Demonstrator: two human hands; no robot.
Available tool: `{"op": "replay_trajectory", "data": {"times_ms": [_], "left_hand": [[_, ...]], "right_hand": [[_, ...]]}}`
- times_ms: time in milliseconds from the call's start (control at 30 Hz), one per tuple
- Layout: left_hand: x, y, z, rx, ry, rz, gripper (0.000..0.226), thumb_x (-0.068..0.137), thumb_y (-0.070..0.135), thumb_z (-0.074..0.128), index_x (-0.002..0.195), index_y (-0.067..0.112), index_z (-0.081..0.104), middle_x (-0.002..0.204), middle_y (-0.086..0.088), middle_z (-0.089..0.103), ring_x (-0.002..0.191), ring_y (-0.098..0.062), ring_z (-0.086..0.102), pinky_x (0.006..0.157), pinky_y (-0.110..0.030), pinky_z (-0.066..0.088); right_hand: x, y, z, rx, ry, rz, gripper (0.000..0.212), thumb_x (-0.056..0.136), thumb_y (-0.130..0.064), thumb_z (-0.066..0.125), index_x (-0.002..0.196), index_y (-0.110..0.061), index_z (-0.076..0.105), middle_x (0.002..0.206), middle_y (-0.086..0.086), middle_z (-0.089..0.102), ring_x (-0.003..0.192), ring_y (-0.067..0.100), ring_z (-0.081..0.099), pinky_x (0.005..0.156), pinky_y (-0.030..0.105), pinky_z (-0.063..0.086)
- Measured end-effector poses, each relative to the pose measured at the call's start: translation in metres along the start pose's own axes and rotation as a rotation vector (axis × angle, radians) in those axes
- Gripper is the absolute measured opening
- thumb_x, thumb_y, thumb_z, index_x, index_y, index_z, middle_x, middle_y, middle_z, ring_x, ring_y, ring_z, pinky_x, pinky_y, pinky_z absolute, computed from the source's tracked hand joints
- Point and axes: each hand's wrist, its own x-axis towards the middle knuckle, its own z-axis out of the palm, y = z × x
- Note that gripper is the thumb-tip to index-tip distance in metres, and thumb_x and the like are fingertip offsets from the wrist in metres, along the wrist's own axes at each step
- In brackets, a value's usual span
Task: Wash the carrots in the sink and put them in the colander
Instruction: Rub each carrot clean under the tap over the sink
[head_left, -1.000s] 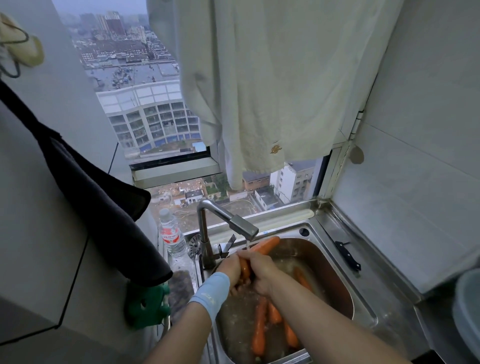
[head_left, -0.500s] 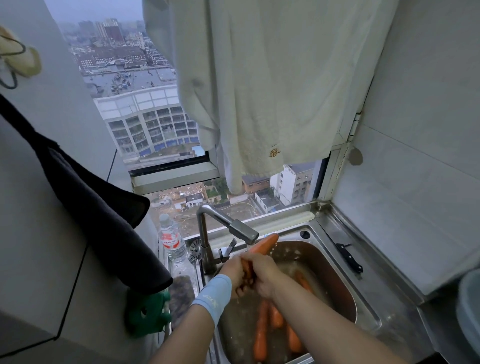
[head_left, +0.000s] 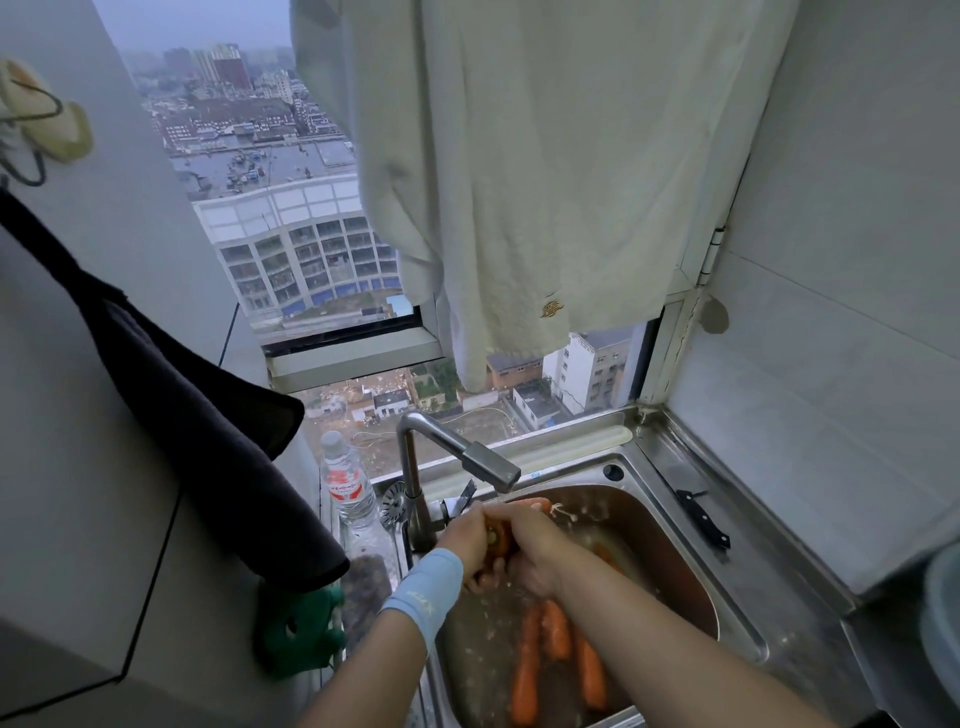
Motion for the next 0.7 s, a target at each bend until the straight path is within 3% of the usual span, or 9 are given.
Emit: {"op": "replay_trajectory", "data": {"times_ms": [67,133,200,267,367,433,533,600,700], "left_hand": [[-0.003,-0.002,-0.001,-0.025,-0.101,0.009,0.052,0.101,0.055,0.035,0.097,0.011,0.062,0.050,-0.004,0.052,0.045,-0.018,0.042,0.048,-0.023,0.031],[0.000,-0.007,0.000,-0.052,-0.199,0.086,0.042,0.101,0.058,0.040,0.118,0.027,0.061,0.057,-0.003,0.054,0.048,-0.016,0.042,0.048,-0.023,0.031],[0.002,-0.011,0.000,-0.028,-0.251,0.170,0.034,0.098,0.061,0.045,0.128,0.047,0.052,0.061,-0.003,0.055,0.050,-0.015,0.042,0.049,-0.023,0.030],[0.003,-0.011,-0.002,0.023,-0.248,0.246,0.034,0.093,0.063,0.053,0.126,0.051,0.054,0.067,-0.003,0.059,0.056,-0.017,0.048,0.052,-0.025,0.036],[-0.010,-0.004,-0.005,0.087,-0.127,0.335,0.028,0.095,0.060,0.054,0.116,0.044,0.064,0.068,-0.004,0.062,0.053,-0.014,0.053,0.052,-0.020,0.043],[-0.012,0.000,-0.004,0.142,-0.028,0.345,0.034,0.104,0.050,0.041,0.109,0.028,0.066,0.061,-0.002,0.057,0.048,-0.012,0.050,0.045,-0.017,0.040],[-0.012,-0.001,-0.007,0.223,0.016,0.371,0.038,0.106,0.043,0.039,0.109,0.019,0.069,0.085,-0.005,0.066,0.074,-0.016,0.061,0.073,-0.025,0.053],[-0.010,-0.002,-0.011,0.319,0.052,0.414,0.032,0.103,0.041,0.049,0.124,0.026,0.068,0.113,-0.003,0.068,0.103,-0.019,0.061,0.100,-0.032,0.045],[-0.013,0.000,-0.015,0.226,-0.042,0.448,0.025,0.102,0.030,0.056,0.124,0.030,0.066,0.122,0.000,0.063,0.111,-0.018,0.057,0.101,-0.030,0.044]], "right_hand": [[0.006,-0.001,0.003,0.027,0.025,-0.037,0.027,0.102,-0.026,0.054,0.125,-0.014,0.048,0.087,0.018,0.074,0.068,0.029,0.073,0.042,0.027,0.049],[0.012,-0.006,0.001,-0.005,0.061,-0.023,0.028,0.104,-0.032,0.046,0.116,-0.008,0.057,0.102,0.022,0.072,0.090,0.035,0.073,0.056,0.035,0.058],[0.014,-0.011,-0.008,0.002,0.061,0.006,0.039,0.105,-0.035,0.042,0.101,-0.008,0.070,0.100,0.022,0.072,0.090,0.036,0.071,0.062,0.037,0.059],[0.015,-0.012,-0.016,0.023,0.012,0.028,0.039,0.106,-0.035,0.044,0.101,-0.009,0.073,0.097,0.022,0.071,0.078,0.035,0.069,0.051,0.033,0.055],[0.012,-0.010,-0.019,0.091,-0.077,0.060,0.043,0.109,-0.037,0.041,0.112,-0.005,0.070,0.092,0.023,0.072,0.068,0.034,0.068,0.049,0.035,0.056],[0.009,-0.008,-0.019,0.116,-0.168,0.075,0.039,0.107,-0.032,0.042,0.112,-0.002,0.067,0.083,0.022,0.070,0.061,0.030,0.066,0.061,0.040,0.059],[0.004,-0.007,-0.024,0.138,-0.238,0.054,0.027,0.100,-0.018,0.050,0.114,0.000,0.064,0.090,0.022,0.066,0.073,0.030,0.065,0.081,0.044,0.056],[0.001,-0.009,-0.029,0.125,-0.227,0.036,0.021,0.095,-0.010,0.052,0.111,-0.002,0.063,0.090,0.019,0.064,0.076,0.027,0.063,0.068,0.035,0.057],[-0.003,-0.011,-0.030,-0.026,-0.184,0.006,0.014,0.096,-0.015,0.057,0.105,-0.007,0.063,0.071,0.014,0.067,0.060,0.024,0.060,0.045,0.024,0.049]]}}
